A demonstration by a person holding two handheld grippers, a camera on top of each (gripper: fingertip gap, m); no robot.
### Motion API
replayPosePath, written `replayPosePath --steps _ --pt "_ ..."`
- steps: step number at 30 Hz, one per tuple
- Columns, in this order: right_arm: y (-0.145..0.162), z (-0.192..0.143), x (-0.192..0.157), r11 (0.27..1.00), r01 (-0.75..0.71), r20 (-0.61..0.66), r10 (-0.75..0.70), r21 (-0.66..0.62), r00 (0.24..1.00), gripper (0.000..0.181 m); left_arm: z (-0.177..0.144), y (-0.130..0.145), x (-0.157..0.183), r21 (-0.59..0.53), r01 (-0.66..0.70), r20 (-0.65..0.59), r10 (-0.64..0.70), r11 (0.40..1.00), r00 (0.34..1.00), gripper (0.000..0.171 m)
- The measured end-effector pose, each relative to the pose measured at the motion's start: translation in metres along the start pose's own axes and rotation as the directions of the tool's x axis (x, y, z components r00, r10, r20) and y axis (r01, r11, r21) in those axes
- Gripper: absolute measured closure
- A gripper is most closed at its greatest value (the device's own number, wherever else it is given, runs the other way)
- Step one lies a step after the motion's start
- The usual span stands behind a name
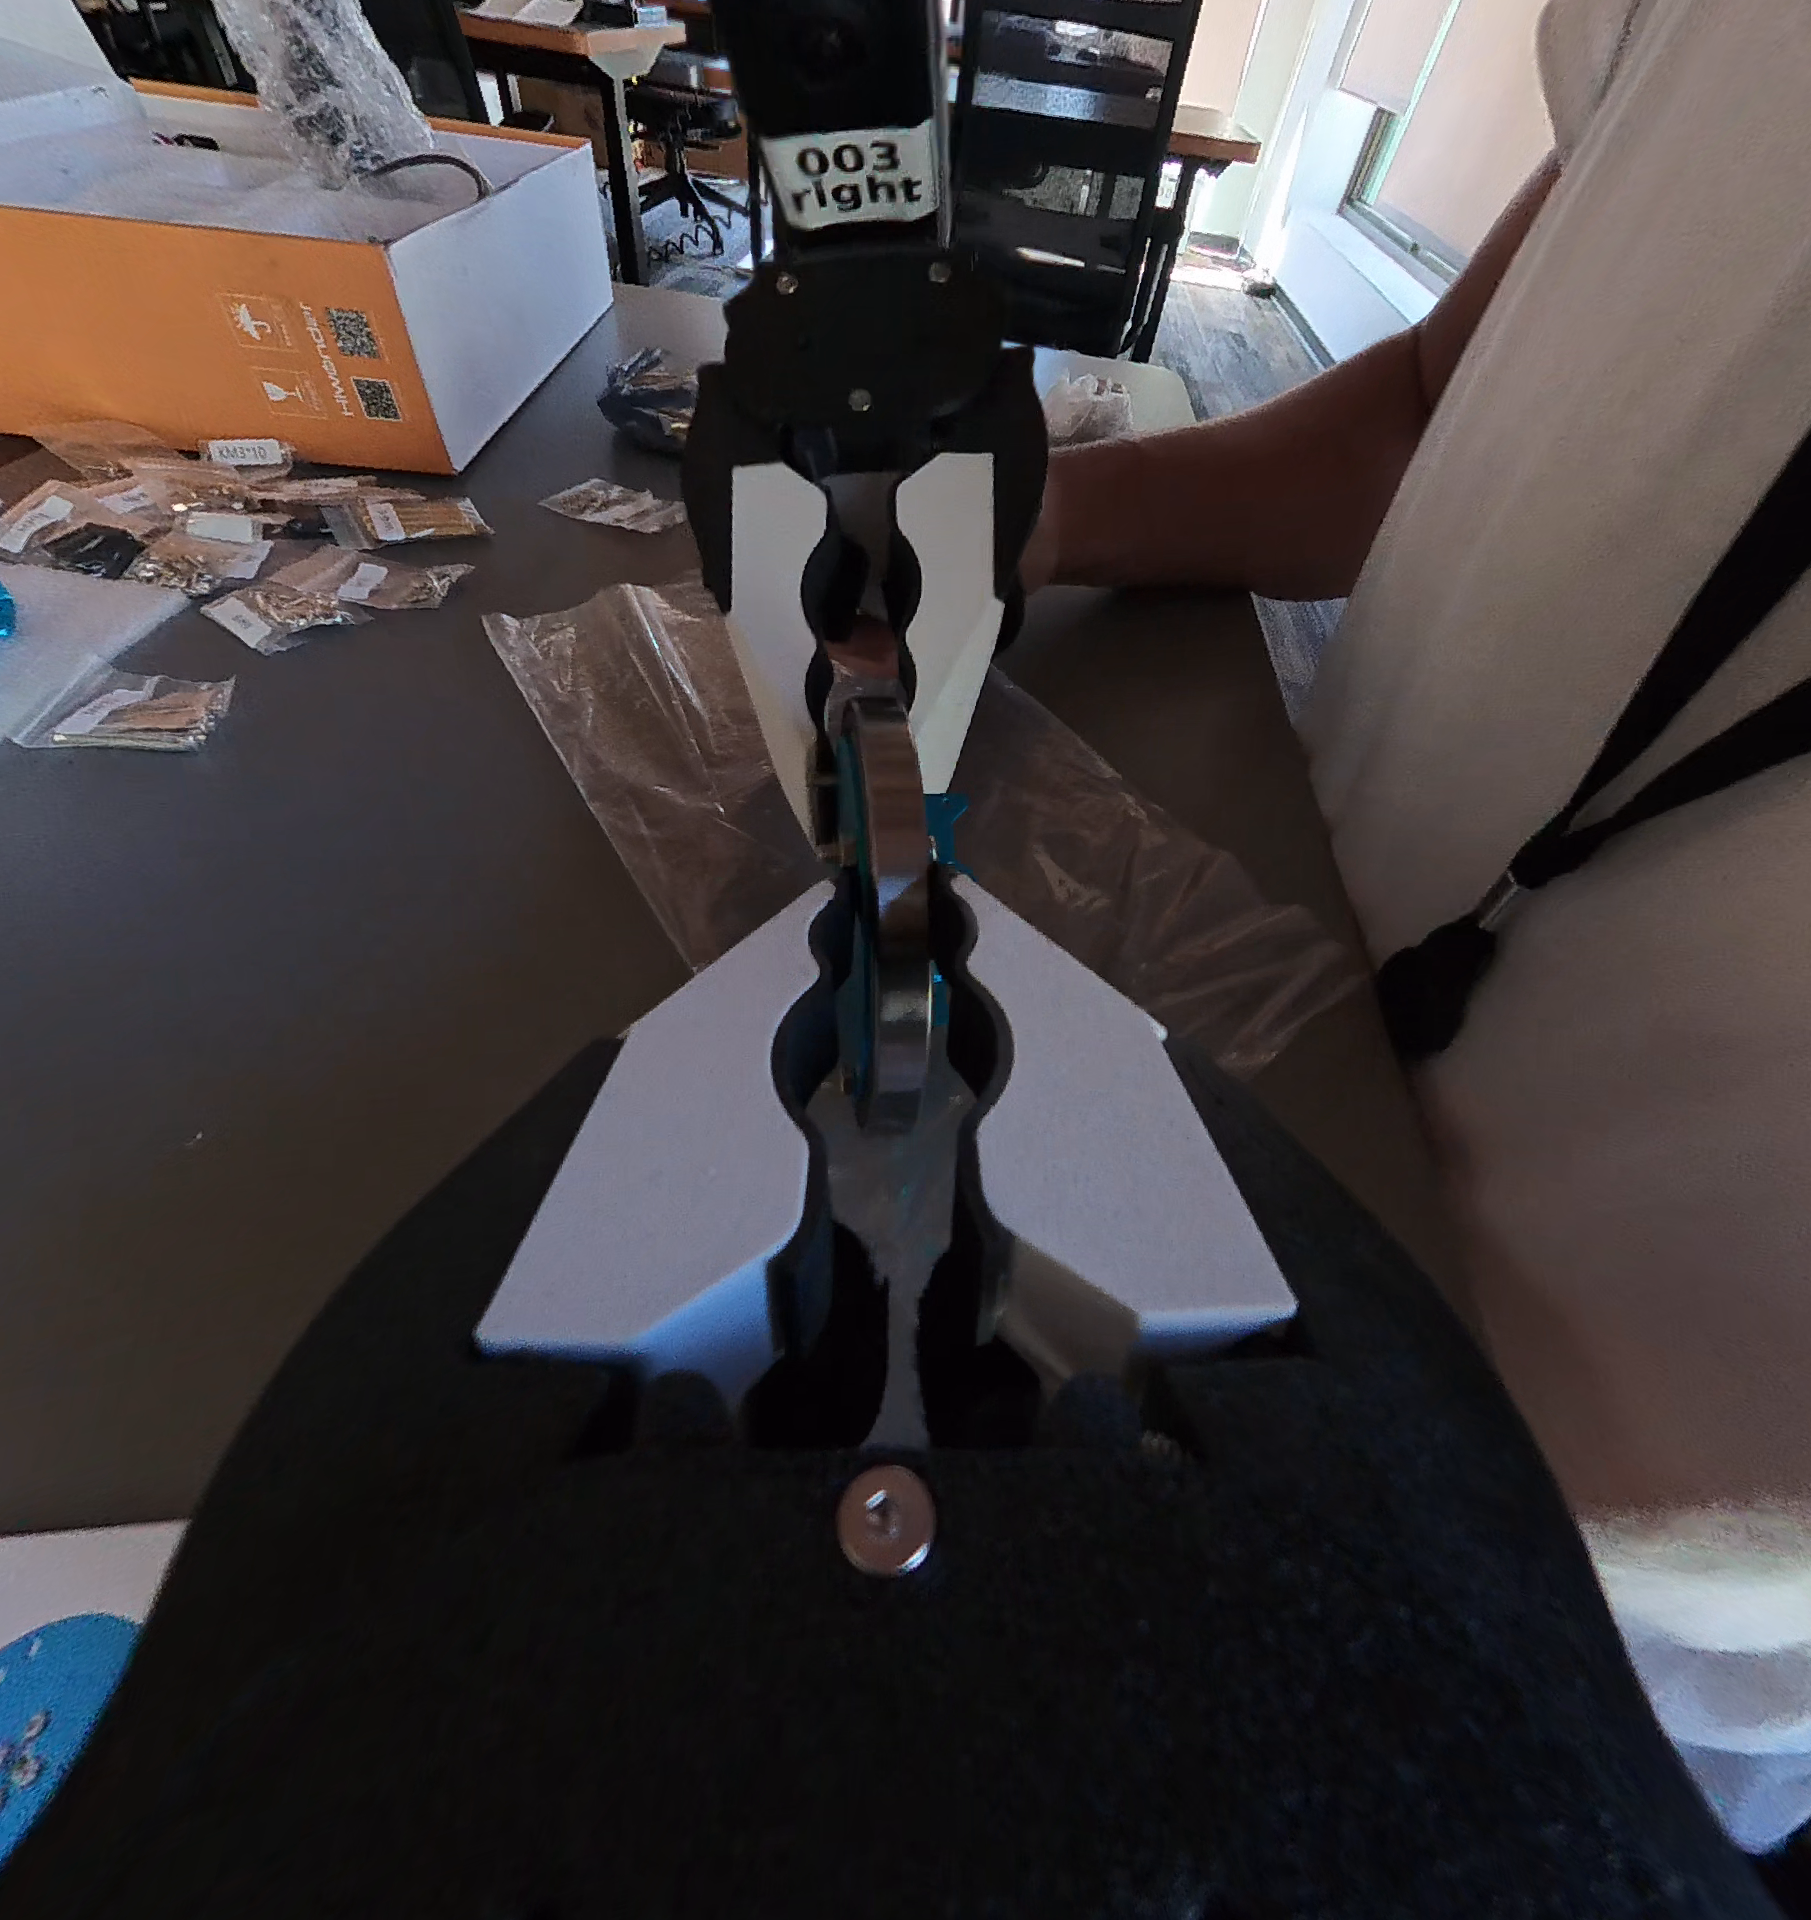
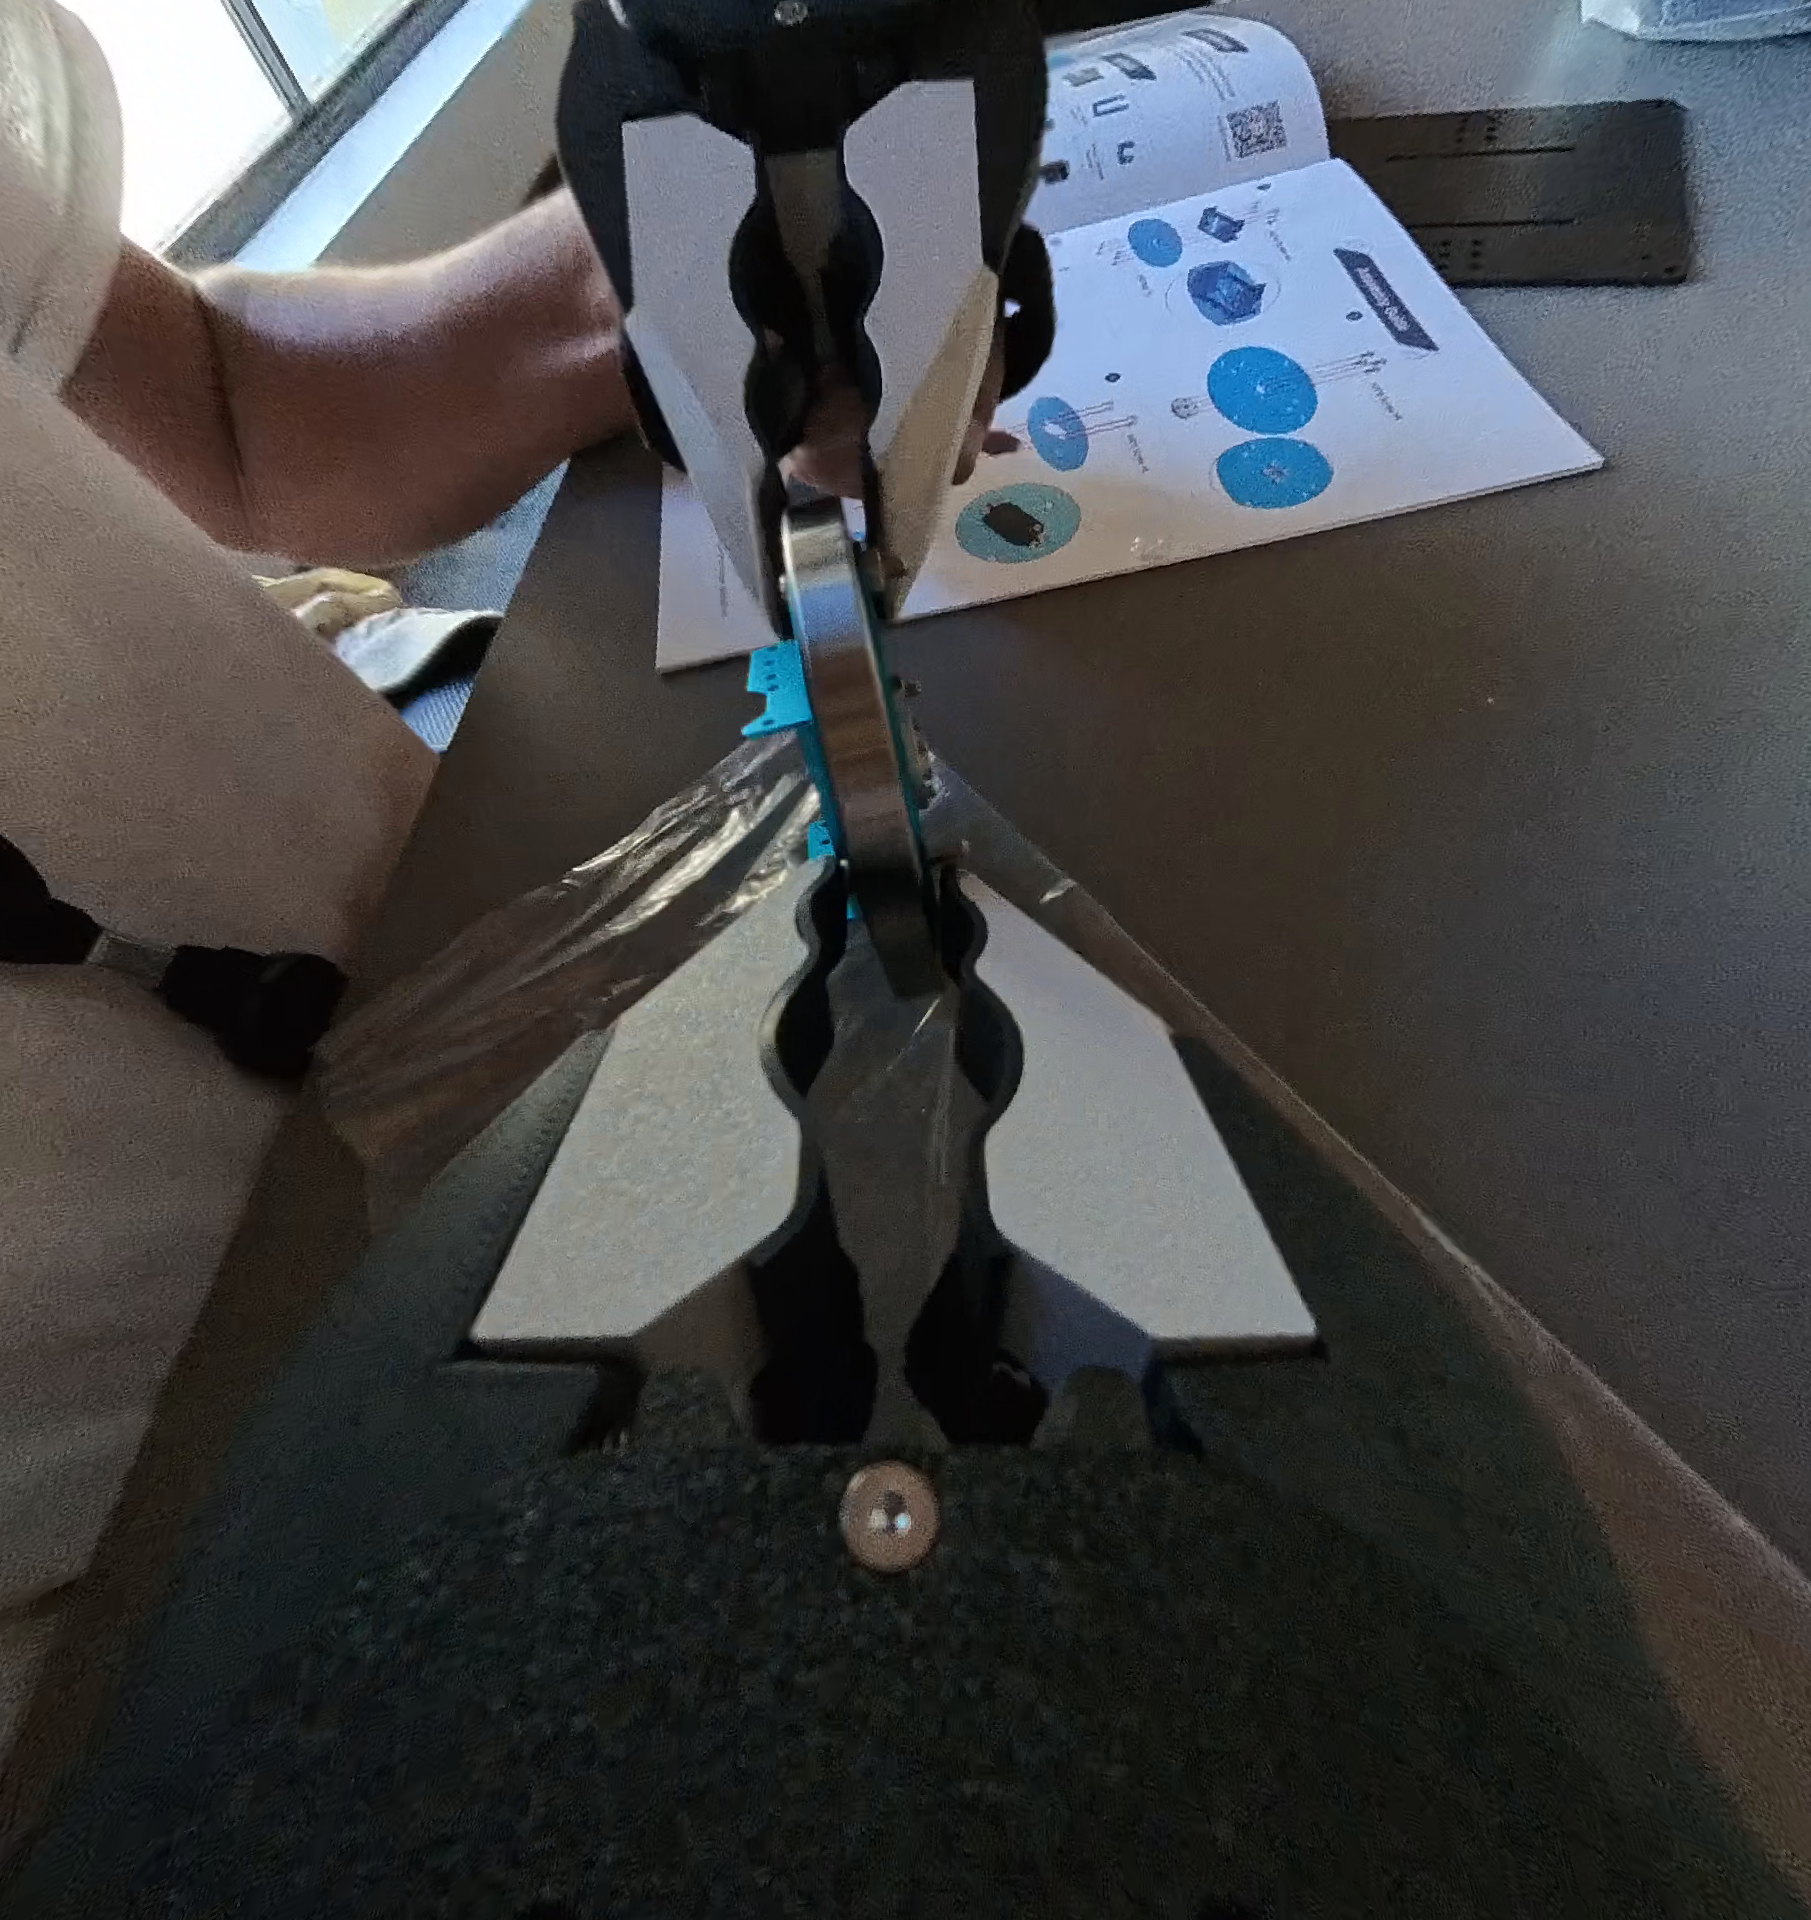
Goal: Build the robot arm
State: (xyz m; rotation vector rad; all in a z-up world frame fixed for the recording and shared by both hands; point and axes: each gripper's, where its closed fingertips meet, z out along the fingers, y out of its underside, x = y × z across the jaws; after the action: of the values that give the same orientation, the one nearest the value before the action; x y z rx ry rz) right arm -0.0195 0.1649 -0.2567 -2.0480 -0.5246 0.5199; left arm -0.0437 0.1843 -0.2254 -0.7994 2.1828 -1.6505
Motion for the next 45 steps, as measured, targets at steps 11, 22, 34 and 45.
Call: replayPosePath --steps 11,22,34,45 --pt "-0.011 0.0 -0.008 0.983 0.173 -0.109 -0.178 -0.055 0.978 0.168 -0.02 -0.004 -0.008 -0.025 0.053 0.154 -0.048 0.998 0.987 0.131" --pt "-0.02 0.008 -0.016 0.966 0.243 -0.153 -0.254 -0.092 0.955 0.168 0.016 0.002 0.008 -0.341 -0.081 0.049 0.104 0.936 0.993 0.157" --pt "-0.029 0.005 -0.018 0.986 0.166 -0.136 -0.164 0.005 0.977 0.167 0.016 -0.004 0.01 -0.314 -0.092 0.07 0.12 0.945 0.99 0.159" --pt "-0.014 -0.058 -0.024 0.991 -0.048 -0.098 0.061 0.127 0.993 0.159 0.071 -0.034 0.023 -0.054 -0.023 -0.059 0.019 0.998 0.998 0.159"
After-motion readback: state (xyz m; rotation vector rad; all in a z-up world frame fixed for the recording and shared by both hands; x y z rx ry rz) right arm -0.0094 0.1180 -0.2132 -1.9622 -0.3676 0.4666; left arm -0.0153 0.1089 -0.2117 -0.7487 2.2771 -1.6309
